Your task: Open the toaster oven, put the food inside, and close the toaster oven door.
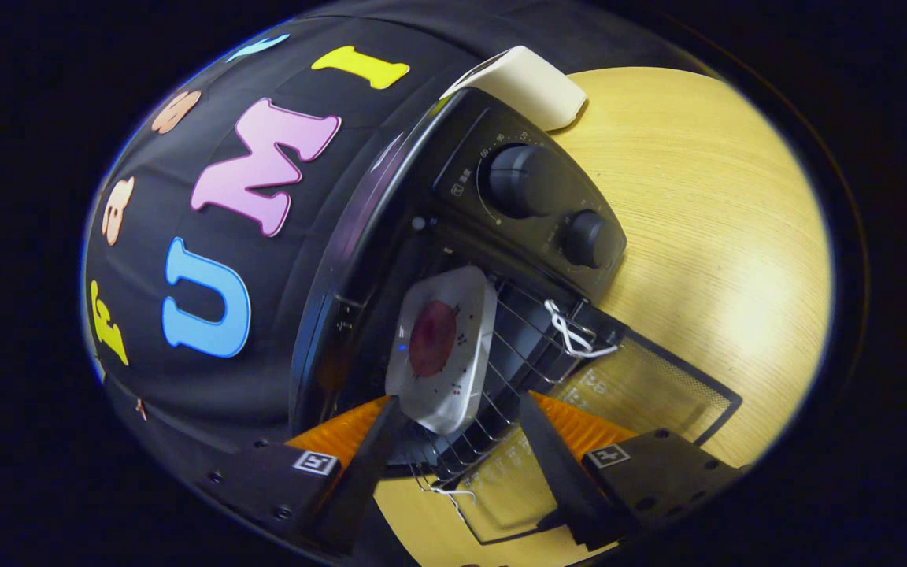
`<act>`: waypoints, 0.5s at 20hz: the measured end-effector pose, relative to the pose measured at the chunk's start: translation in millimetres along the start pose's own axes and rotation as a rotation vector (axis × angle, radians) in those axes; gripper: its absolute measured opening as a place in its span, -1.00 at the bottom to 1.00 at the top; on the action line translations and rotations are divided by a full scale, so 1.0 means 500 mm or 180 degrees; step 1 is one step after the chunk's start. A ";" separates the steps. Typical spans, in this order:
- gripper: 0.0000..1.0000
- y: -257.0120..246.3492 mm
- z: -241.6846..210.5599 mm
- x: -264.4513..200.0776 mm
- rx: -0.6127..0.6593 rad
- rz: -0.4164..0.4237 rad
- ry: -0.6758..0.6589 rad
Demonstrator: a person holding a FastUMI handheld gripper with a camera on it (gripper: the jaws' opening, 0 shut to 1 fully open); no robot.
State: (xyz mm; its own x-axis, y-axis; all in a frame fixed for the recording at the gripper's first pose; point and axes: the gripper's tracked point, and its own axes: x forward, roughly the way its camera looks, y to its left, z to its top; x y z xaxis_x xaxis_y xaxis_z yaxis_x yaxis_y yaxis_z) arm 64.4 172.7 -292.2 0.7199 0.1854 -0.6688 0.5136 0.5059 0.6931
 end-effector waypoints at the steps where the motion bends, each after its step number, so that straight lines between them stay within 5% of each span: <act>1: 0.97 -0.015 -0.017 -0.011 -0.0141 -0.0046 0.0067; 10: 0.97 -0.043 -0.067 -0.153 -0.1444 0.0195 0.0472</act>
State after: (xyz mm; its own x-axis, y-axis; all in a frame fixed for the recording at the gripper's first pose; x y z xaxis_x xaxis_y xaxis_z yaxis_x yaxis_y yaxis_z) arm -17.1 175.8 -264.8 0.6513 0.3279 -0.6843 0.1929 0.8007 0.5672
